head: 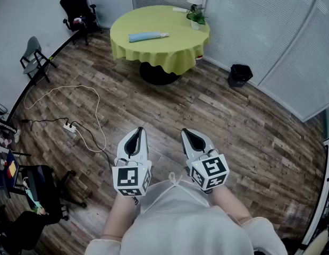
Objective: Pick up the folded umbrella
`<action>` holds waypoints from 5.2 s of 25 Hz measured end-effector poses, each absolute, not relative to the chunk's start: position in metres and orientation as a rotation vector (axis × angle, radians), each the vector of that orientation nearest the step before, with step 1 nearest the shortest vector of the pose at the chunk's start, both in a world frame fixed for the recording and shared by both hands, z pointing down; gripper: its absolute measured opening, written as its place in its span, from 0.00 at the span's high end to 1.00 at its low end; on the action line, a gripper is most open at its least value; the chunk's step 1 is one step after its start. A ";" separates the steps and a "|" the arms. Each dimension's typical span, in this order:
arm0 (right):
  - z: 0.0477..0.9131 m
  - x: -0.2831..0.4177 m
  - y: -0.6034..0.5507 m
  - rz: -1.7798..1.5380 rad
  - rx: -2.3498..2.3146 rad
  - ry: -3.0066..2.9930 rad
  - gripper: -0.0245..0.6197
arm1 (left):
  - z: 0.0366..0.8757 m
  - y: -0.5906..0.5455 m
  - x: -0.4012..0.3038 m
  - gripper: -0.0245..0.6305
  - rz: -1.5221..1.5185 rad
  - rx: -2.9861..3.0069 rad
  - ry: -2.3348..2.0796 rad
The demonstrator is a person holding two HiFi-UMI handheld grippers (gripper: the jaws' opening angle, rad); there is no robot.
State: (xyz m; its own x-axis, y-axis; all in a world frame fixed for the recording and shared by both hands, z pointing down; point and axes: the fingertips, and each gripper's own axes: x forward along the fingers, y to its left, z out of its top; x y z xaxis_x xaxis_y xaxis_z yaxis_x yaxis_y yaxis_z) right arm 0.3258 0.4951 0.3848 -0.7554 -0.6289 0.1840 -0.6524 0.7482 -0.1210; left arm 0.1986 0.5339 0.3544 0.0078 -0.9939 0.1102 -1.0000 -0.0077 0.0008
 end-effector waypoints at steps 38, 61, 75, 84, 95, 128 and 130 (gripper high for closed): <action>0.417 0.073 0.233 0.411 1.153 -2.661 0.96 | 0.391 0.276 -0.095 0.95 0.131 2.097 -2.012; 0.444 -0.080 -0.057 0.497 1.176 -2.602 0.96 | 0.421 0.002 -0.230 0.95 0.246 2.220 -1.869; 0.454 -0.080 -0.326 0.508 1.095 -2.621 0.96 | 0.435 -0.268 -0.225 0.95 0.280 2.214 -1.861; 0.480 -0.074 -0.389 0.509 1.136 -2.563 0.96 | 0.502 -0.360 -0.210 0.88 0.569 2.261 -1.605; 0.509 -0.059 -0.435 0.654 1.314 -2.385 0.96 | 0.609 -0.429 -0.176 0.53 1.249 2.374 -0.953; 0.536 -0.026 -0.452 0.614 1.488 -2.236 0.96 | 0.704 -0.419 -0.130 0.49 1.664 2.374 -0.470; 0.532 -0.024 -0.449 0.609 1.489 -2.238 0.96 | 0.702 -0.417 -0.130 0.50 1.682 2.385 -0.477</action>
State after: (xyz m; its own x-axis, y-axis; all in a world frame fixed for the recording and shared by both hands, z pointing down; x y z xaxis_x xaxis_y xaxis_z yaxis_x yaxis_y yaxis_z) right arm -0.0241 -0.4493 0.5319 -0.3644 -0.7623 0.5349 -0.9282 0.3434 -0.1429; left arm -0.1297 -0.4168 0.7022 0.3069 -0.1534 0.9393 -0.3626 -0.9313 -0.0336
